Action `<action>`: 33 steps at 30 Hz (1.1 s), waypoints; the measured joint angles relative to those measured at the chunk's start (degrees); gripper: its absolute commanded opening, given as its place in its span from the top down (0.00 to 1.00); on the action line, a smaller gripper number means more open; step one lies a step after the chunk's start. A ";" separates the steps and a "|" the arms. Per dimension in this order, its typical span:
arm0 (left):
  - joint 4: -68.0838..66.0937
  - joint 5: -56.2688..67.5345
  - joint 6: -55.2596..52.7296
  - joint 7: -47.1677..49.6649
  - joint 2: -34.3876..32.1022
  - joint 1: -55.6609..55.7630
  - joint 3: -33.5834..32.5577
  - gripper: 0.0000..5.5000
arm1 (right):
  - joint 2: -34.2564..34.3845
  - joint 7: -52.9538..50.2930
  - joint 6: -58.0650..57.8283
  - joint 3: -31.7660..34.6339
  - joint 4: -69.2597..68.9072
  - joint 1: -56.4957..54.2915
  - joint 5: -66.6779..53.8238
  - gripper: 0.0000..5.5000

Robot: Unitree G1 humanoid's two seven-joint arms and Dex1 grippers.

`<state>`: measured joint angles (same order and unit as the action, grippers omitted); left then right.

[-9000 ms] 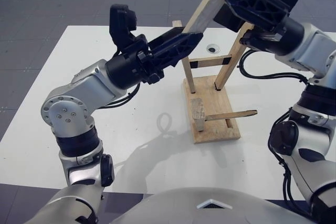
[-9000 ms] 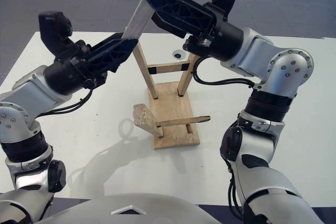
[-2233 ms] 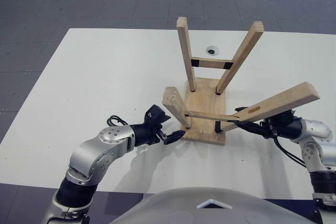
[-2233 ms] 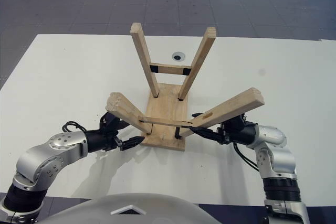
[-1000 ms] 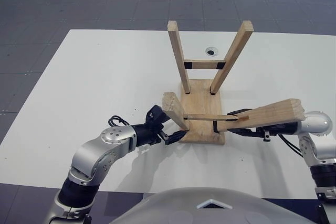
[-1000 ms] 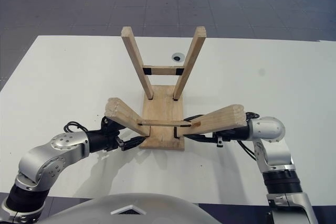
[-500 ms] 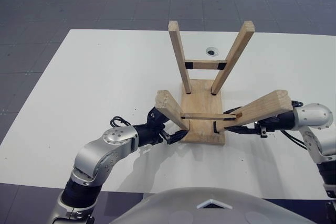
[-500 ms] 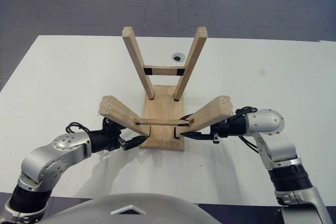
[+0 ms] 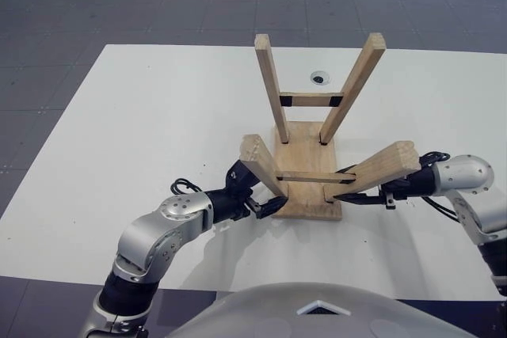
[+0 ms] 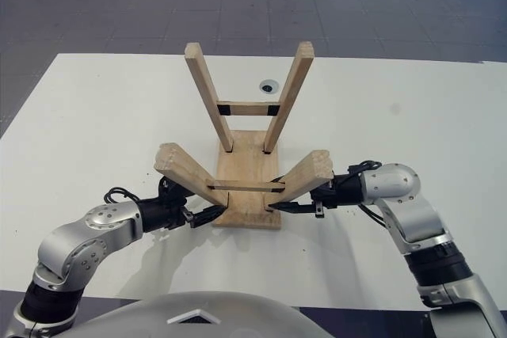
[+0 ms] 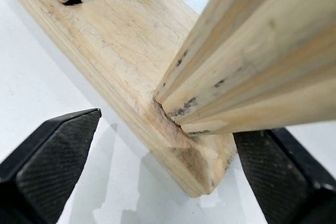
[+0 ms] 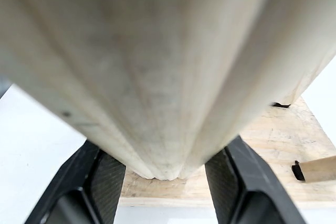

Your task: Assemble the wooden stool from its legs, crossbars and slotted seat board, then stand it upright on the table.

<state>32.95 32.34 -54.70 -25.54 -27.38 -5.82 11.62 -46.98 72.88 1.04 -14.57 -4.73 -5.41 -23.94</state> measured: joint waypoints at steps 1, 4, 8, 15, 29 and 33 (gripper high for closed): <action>0.00 0.00 0.00 0.02 0.13 -0.14 0.00 0.19 | -0.10 -0.05 -0.25 -0.25 0.00 -0.34 0.00 0.63; 0.00 0.00 0.01 0.02 0.61 -0.23 0.01 0.19 | -0.47 -0.23 -0.41 -1.16 0.03 -1.24 -0.06 0.63; 0.00 -0.01 0.06 0.02 1.47 -0.25 0.01 0.19 | -0.05 -1.31 -0.37 -3.12 1.24 -2.94 -0.54 0.63; -0.68 -3.30 0.20 2.36 1.58 -0.19 -0.16 0.19 | 7.92 -6.74 -4.13 -5.04 6.71 -7.52 -0.44 0.63; -0.73 -3.69 1.01 1.22 1.35 0.40 0.03 0.19 | 9.89 -7.15 -6.62 -5.83 8.36 -10.65 1.32 0.63; -0.74 -3.45 1.02 1.06 1.52 0.45 0.42 0.19 | 9.84 -4.93 -6.68 -5.42 11.22 -12.49 1.30 0.55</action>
<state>32.21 28.89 -53.68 -24.48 -25.86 -5.37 12.04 -37.14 67.95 -5.64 -19.99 6.49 -17.91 -22.64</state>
